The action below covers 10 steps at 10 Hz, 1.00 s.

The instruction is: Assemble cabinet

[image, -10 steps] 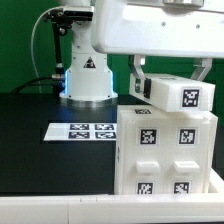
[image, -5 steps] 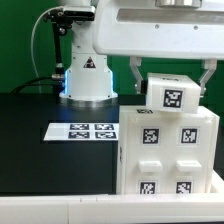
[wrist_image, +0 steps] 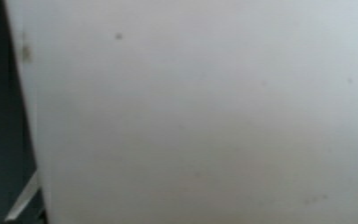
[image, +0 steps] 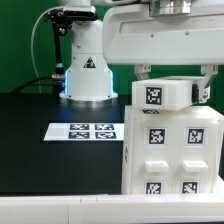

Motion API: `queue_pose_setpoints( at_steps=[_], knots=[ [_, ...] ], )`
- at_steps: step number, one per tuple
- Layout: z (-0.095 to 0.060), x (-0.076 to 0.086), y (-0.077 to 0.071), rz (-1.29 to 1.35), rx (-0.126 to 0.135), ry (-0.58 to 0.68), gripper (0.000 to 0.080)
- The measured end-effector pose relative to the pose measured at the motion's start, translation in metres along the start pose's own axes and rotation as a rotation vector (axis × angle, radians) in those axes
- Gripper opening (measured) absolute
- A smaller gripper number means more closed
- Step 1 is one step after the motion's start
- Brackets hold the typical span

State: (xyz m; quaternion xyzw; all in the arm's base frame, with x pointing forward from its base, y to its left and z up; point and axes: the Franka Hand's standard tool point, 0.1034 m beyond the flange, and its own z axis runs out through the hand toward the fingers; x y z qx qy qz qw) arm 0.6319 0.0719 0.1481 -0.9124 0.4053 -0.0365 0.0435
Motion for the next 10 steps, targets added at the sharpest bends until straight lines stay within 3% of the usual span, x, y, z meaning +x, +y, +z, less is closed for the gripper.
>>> queue_pose_setpoints(
  at_steps=[3, 6, 7, 8, 10],
  knots=[
    [0.001, -0.002, 0.0, 0.437, 0.012, -0.04, 0.0543],
    [0.001, -0.001, 0.0, 0.422, 0.016, -0.044, 0.0543],
    [0.0, -0.001, 0.0, 0.387, 0.016, -0.044, 0.0706],
    [-0.009, -0.005, 0.001, 0.313, -0.013, -0.076, 0.077],
    [-0.035, -0.011, -0.005, 0.069, -0.03, -0.11, 0.0793]
  ],
)
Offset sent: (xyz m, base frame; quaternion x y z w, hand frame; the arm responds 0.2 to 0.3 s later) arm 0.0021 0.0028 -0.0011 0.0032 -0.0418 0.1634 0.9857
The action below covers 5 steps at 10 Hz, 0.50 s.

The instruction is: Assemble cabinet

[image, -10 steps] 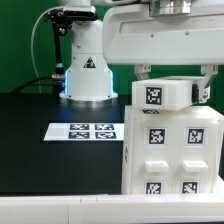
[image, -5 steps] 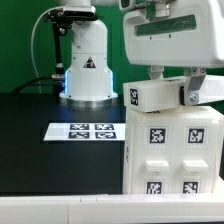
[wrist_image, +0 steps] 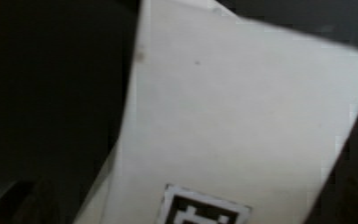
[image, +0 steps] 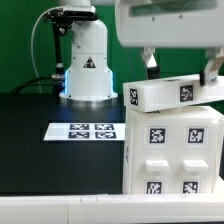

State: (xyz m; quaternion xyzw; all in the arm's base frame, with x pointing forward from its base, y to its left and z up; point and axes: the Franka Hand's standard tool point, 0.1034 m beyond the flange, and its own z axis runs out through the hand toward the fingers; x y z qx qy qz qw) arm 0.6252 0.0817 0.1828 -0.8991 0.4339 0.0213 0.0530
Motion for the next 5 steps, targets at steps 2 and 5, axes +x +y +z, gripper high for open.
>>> queue_pose_setpoints(
  at_steps=[2, 5],
  knots=[
    [-0.0018, 0.0014, -0.0013, -0.194, 0.001, 0.01, 0.0797],
    [-0.0027, 0.0035, -0.0013, -0.588, -0.004, 0.015, 0.0797]
  ],
)
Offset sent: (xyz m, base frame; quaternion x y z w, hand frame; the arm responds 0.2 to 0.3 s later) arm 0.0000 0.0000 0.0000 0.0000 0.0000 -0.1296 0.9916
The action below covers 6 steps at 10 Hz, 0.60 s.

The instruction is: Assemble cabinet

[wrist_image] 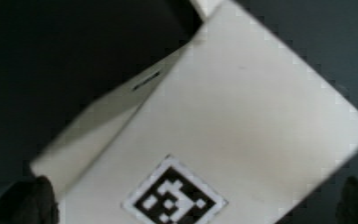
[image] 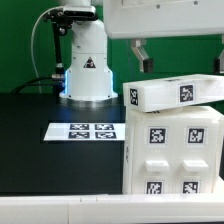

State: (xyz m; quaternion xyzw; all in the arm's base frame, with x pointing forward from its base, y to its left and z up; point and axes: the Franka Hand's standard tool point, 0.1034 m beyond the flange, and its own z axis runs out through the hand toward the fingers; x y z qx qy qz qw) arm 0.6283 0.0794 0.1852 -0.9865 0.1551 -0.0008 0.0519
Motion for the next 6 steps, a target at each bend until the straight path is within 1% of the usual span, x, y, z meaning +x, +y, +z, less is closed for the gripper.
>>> queue_pose_setpoints(
  at_steps=[1, 2, 3, 5, 6],
  knots=[
    [-0.0018, 0.0006, -0.004, -0.185, -0.008, 0.005, 0.0797],
    [-0.0029, 0.0007, -0.0068, -0.315, -0.022, 0.001, 0.0797],
    [-0.0022, 0.0018, -0.0027, -0.39, -0.022, 0.0, 0.0797],
    [-0.002, 0.0023, -0.0013, -0.493, -0.025, -0.002, 0.0797],
    [-0.0018, 0.0044, 0.0021, -0.641, -0.039, -0.004, 0.0797]
  ],
)
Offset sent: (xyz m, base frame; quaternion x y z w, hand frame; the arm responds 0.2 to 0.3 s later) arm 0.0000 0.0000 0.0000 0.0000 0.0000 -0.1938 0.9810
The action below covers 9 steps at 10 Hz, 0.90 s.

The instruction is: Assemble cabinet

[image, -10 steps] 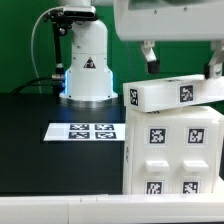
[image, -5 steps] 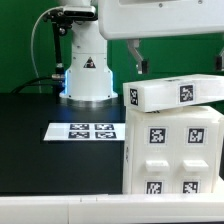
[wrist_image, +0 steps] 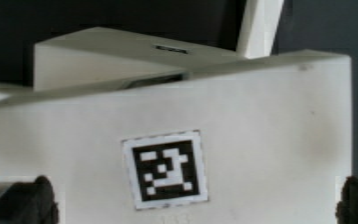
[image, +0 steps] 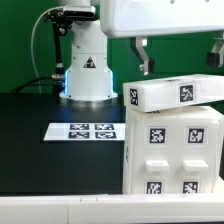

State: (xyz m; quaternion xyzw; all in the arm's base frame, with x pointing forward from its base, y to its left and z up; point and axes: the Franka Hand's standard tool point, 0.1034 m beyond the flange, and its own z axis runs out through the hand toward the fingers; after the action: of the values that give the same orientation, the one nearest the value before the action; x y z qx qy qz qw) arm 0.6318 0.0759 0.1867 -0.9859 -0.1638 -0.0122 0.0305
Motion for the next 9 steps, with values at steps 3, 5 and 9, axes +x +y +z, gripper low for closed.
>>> queue_pose_setpoints(
  at_steps=[3, 5, 9],
  knots=[
    [0.0, 0.012, 0.0, -0.53, -0.078, -0.05, 0.0797],
    [-0.003, 0.011, 0.008, -0.613, -0.094, -0.03, 0.0797],
    [-0.001, 0.008, 0.013, -0.928, -0.111, -0.067, 0.0797]
  ],
)
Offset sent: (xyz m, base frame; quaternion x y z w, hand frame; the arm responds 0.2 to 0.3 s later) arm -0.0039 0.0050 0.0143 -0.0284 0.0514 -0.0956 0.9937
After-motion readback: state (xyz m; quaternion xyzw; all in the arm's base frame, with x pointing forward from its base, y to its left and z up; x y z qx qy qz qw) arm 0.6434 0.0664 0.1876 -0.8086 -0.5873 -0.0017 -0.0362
